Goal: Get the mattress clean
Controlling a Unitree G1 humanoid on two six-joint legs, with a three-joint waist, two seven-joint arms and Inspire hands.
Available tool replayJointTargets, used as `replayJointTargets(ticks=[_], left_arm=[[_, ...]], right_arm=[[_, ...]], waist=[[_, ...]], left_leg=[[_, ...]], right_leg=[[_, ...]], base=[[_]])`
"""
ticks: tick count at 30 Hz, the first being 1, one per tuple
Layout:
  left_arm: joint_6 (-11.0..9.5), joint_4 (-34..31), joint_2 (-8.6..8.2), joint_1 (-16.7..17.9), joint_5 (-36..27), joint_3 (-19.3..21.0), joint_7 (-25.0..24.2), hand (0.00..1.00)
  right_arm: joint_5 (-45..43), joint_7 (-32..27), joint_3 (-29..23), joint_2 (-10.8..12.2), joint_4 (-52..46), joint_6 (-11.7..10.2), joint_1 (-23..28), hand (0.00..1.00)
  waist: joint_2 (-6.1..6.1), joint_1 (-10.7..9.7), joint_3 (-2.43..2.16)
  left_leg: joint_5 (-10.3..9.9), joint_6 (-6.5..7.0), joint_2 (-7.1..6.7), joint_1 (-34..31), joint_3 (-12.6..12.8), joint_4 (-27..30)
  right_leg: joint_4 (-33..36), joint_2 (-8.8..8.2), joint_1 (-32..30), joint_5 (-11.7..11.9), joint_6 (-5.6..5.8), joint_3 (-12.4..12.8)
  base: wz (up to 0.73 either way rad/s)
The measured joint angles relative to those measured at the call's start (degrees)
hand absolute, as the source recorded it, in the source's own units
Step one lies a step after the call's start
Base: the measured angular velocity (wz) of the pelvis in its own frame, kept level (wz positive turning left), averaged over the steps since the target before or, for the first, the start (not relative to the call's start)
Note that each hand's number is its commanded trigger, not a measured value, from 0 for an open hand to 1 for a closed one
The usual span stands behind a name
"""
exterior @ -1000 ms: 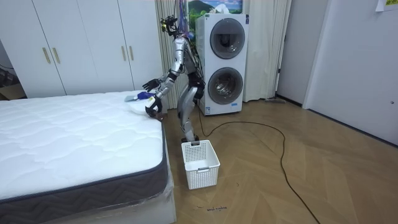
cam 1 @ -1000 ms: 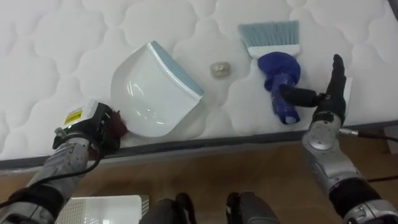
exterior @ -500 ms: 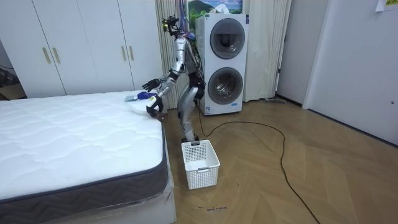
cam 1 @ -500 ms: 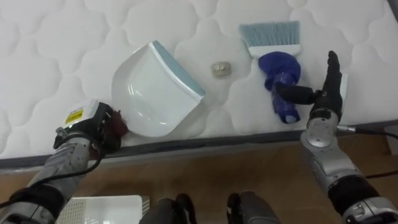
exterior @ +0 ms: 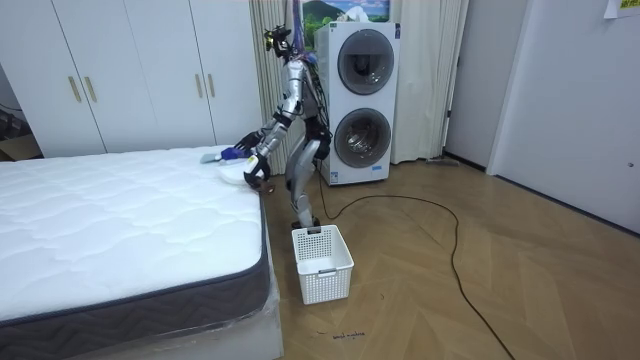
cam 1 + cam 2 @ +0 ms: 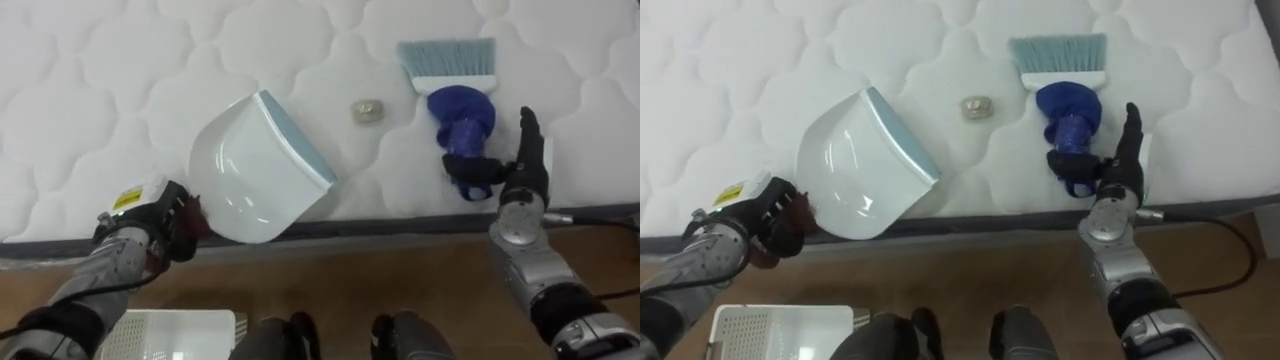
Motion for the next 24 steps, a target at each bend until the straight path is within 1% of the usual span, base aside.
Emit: replayJointTargets(ticks=[6,10,14,17,19,24], left_arm=[[0.09,0.26,-0.01,-0.01,-0.03,-0.08,-0.25,1.0],[0.23,0.18,0.0,-0.44,-0.11,-1.26,-1.05,1.0],[0.38,0.12,0.0,-0.72,-0.08,-1.74,-1.14,1.0],[0.39,0.14,-0.04,-0.93,-0.06,-1.85,-1.25,1.0],[0.39,0.0,-0.05,-1.51,-0.06,-2.46,-0.95,1.0],[0.66,0.15,-0.05,-2.0,0.02,-3.89,-0.72,1.0]], right_arm=[[-0.4,2.21,0.0,-0.19,1.22,-0.02,-0.11,0.0],[-0.6,2.19,0.23,-0.27,2.8,-0.01,-1.71,0.0],[-0.64,1.98,1.11,-0.55,2.86,-0.01,-1.9,0.0],[-2.61,1.82,1.92,-1.11,3.13,0.07,-1.91,0.0],[-3.69,1.37,3.5,-2.11,3.43,0.12,-1.91,0.0],[-6.78,1.13,5.31,-2.55,5.24,0.11,-2.2,0.0]], waist=[[0.08,-0.02,0.05],[0.8,0.08,0.46],[0.92,0.41,0.48],[0.95,0.9,0.47],[0.95,1.26,0.48],[0.94,1.45,0.48]], left_leg=[[0.0,0.0,0.03,-0.21,-0.1,0.03],[-0.02,0.03,0.04,-1.13,-0.4,0.51],[-0.01,0.05,0.03,-1.39,-0.27,0.54],[0.02,0.1,-0.11,-1.69,-0.15,0.49],[0.14,0.25,-0.2,-2.39,-0.1,0.66],[0.17,0.29,-0.31,-2.46,-0.06,0.74]], right_leg=[[-0.04,-0.08,-0.11,0.03,-0.05,-0.24],[0.17,-0.23,-0.7,0.01,-0.09,-0.65],[0.32,-0.29,-1.11,-0.01,-0.11,-0.58],[0.61,-0.35,-1.65,-0.02,-0.13,-0.27],[1.08,-0.55,-2.5,-0.06,-0.19,-0.31],[1.3,-0.65,-2.62,-0.07,-0.21,-0.22]], base=[[0.01],[0.03],[-0.01],[-0.03],[0.04],[0.0]])
